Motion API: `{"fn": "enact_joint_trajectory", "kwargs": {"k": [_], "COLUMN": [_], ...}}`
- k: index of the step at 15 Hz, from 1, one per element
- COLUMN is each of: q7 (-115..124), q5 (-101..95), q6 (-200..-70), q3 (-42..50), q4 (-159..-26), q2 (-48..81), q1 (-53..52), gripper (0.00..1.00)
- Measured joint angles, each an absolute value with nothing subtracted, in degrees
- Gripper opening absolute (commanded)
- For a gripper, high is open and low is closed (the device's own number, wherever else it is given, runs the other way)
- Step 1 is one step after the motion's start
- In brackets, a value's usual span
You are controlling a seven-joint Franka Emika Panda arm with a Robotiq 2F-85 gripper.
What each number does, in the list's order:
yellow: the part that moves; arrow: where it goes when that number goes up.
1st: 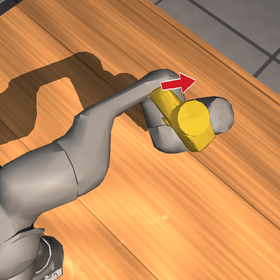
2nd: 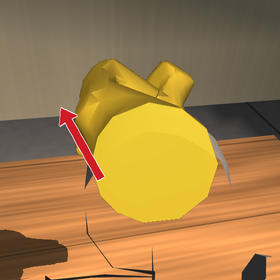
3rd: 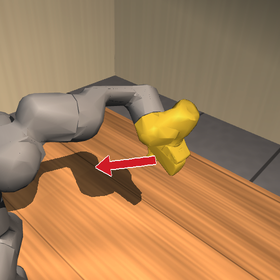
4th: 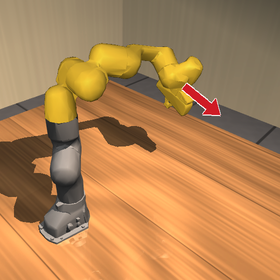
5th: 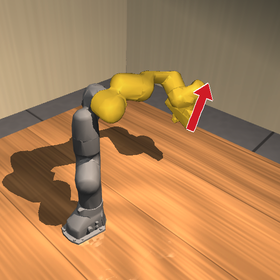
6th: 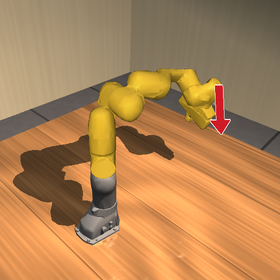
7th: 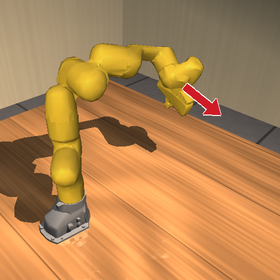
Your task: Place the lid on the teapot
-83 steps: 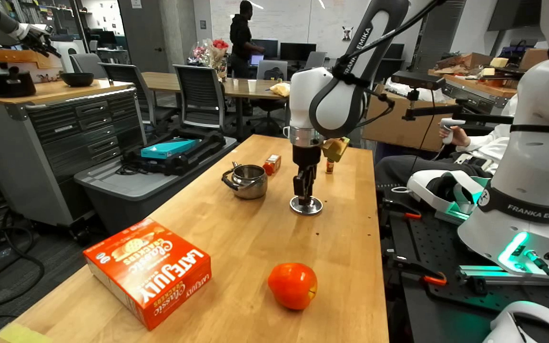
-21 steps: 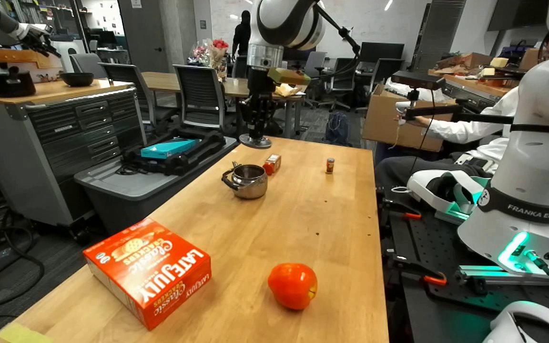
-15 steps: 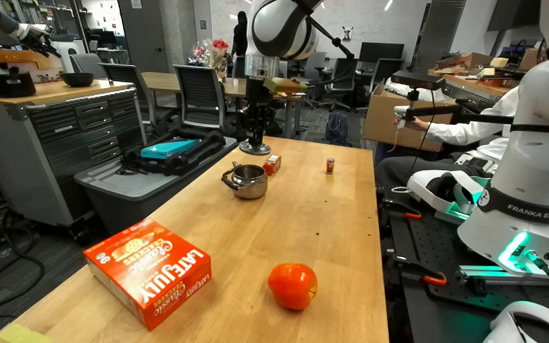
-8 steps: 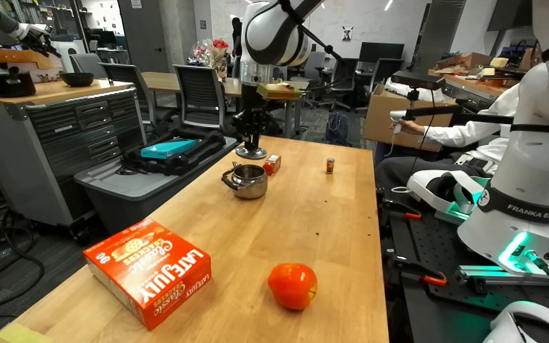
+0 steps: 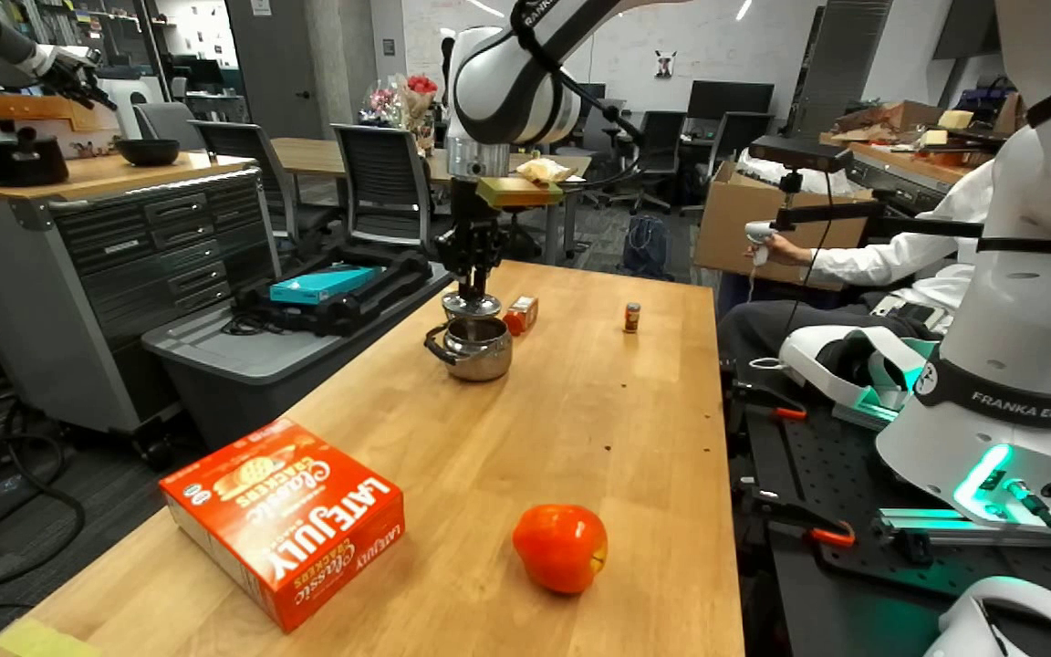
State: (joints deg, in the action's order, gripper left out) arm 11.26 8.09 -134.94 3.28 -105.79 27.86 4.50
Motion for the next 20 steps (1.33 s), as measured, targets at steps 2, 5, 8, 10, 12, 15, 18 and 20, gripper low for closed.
{"fn": "enact_joint_trajectory", "kwargs": {"k": [2, 5, 8, 10, 12, 15, 18, 20], "q7": [11.26, 11.26, 11.26, 11.26, 11.26, 11.26, 11.24, 11.24], "q5": [8.08, 8.02, 7.87, 7.84, 7.84, 7.84, 7.84, 7.84], "q6": [-134.94, -134.92, -134.89, -134.81, -134.74, -134.74, -134.75, -134.75], "q3": [3.15, 3.08, 3.08, 3.08, 3.16, 3.38, 3.41, 3.45], "q4": [-105.10, -104.67, -104.66, -104.66, -104.69, -104.74, -104.89, -105.07], "q2": [28.94, 30.08, 30.67, 31.02, 31.28, 31.29, 31.23, 31.16], "q1": [4.34, 3.77, 3.22, 3.12, 3.13, 3.28, 3.64, 3.79], "gripper": [0.07, 0.07, 0.07, 0.07, 0.07, 0.07, 0.07, 0.07]}}
